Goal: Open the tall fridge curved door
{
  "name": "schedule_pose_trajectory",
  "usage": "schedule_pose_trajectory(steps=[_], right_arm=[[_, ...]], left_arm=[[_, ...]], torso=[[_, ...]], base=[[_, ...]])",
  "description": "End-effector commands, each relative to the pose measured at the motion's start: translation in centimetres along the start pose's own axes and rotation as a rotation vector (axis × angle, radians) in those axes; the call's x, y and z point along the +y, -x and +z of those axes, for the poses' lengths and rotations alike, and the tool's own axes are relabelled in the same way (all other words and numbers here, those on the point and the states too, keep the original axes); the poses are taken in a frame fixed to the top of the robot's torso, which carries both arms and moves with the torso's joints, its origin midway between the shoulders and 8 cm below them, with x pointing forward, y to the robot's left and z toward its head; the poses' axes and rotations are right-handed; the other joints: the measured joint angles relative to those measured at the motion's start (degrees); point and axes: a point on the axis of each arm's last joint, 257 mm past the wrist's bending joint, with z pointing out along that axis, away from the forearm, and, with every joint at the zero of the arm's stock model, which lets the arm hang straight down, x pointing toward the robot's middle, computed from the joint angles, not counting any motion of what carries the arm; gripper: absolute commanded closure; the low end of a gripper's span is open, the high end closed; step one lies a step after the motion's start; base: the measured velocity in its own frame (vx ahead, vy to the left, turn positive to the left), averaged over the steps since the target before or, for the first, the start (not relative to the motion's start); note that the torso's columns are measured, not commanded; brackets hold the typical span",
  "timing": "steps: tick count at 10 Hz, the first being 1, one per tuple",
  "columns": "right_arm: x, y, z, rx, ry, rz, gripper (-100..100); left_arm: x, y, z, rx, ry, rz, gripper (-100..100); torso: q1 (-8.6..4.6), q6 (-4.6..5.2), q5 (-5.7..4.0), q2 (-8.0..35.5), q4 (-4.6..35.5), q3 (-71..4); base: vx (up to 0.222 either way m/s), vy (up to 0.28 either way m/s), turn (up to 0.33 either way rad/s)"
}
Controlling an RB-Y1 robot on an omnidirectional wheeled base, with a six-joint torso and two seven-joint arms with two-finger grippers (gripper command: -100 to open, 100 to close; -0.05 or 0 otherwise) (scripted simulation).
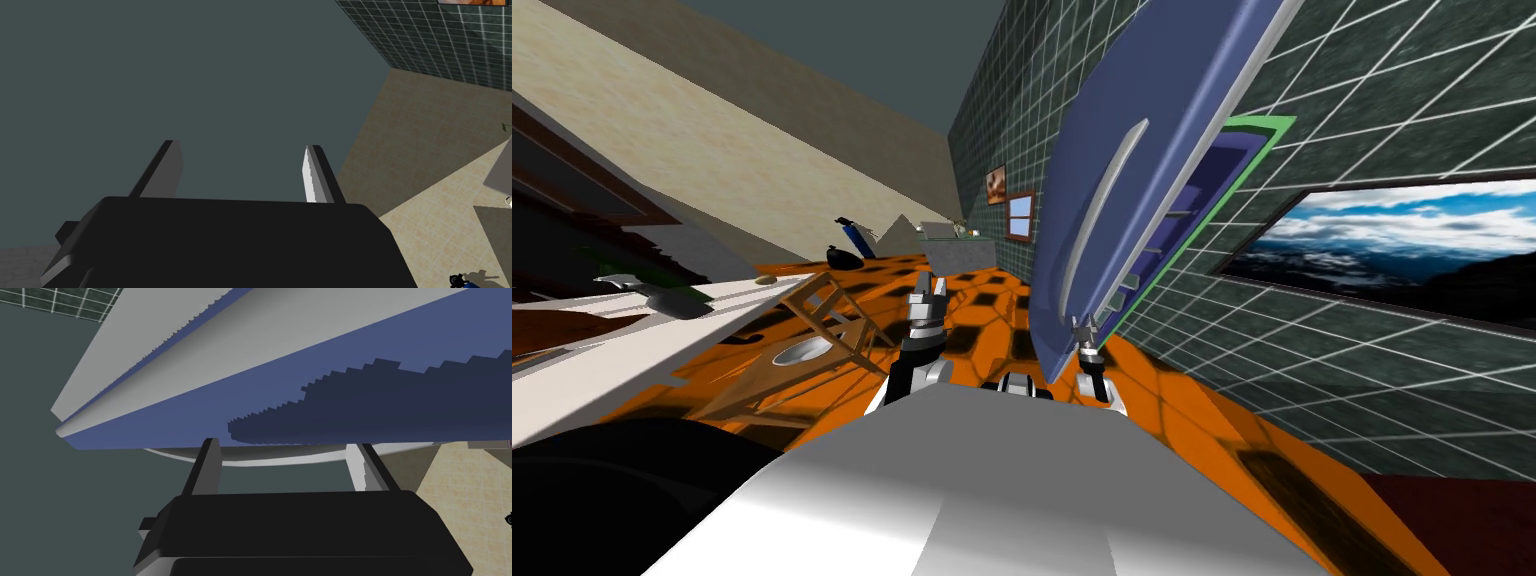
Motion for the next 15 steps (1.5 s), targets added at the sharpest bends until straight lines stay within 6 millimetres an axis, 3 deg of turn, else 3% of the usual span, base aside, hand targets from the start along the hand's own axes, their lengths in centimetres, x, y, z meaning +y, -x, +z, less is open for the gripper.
schedule_pose_trajectory(steps=[1, 2, 3, 5, 7, 8, 11, 12, 14, 15], right_arm=[[-0.5, -1.1, 1.1, 0.014, -0.014, -0.018, 100], [-1.1, -2.4, 1.6, 0.034, -0.027, -0.033, 100], [-1.1, -2.4, 1.6, 0.034, -0.027, -0.033, 100], [-2.5, -5.1, 2.6, 0.076, -0.056, -0.062, 100], [-2.5, -4.6, 2.4, 0.074, -0.056, -0.055, 100], [-3.5, -5.9, 2.7, 0.116, -0.099, -0.088, 100], [-4.7, -7.2, 3.0, 0.158, -0.139, -0.143, 100], [-5.7, -8.4, 3.2, 0.199, -0.179, -0.153, 100], [-5.7, -8.5, 3.2, 0.203, -0.178, -0.185, 100], [-6.7, -9.7, 3.3, 0.247, -0.217, -0.200, 100]], left_arm=[[0.0, 0.0, 0.0, 0.000, 0.000, 0.000, 0], [0.0, 0.0, 0.0, 0.000, 0.000, 0.000, 0], [0.0, 0.0, 0.0, 0.000, 0.000, 0.000, 0], [0.0, 0.0, 0.0, 0.000, 0.000, 0.000, 0], [0.0, 0.0, 0.0, 0.000, 0.000, 0.000, 0], [0.0, 0.0, 0.0, 0.000, 0.000, 0.001, 0], [0.0, 0.0, 0.0, 0.000, 0.000, 0.000, 0], [0.0, 0.0, 0.0, 0.000, 0.000, 0.000, 0], [0.0, 0.0, 0.0, 0.000, 0.000, 0.000, 0], [0.0, 0.0, 0.0, 0.000, 0.000, 0.001, 0]], torso=[[0.07, 0.01, -0.01, 0.14, -0.01, 0.06], [-0.22, 0.10, -0.03, 0.31, 0.02, 0.15], [-0.14, 0.22, -0.04, 0.41, 0.06, 0.22], [0.04, 0.30, -0.08, 0.57, 0.00, 0.34], [-0.45, 0.56, -0.11, 0.96, 0.14, 0.58], [-1.01, 0.71, -0.22, 1.07, 0.21, 0.63], [-0.16, 0.40, -0.06, 0.86, 0.21, 0.53], [-0.21, 0.49, 0.03, 0.79, 0.25, 0.46], [-0.25, 0.21, 0.15, 0.48, 0.32, 0.23], [-0.52, 0.33, 0.18, 0.61, 0.37, 0.27]], base=[[-0.084, 0.307, -0.027], [-0.069, 0.325, -0.047], [-0.043, 0.298, -0.041], [-0.072, 0.400, -0.084], [-0.041, 0.219, -0.023], [-0.040, 0.175, 0.186], [-0.026, 0.186, 0.136], [0.017, 0.228, 0.148], [-0.010, 0.124, 0.061], [-0.024, 0.116, 0.216]])
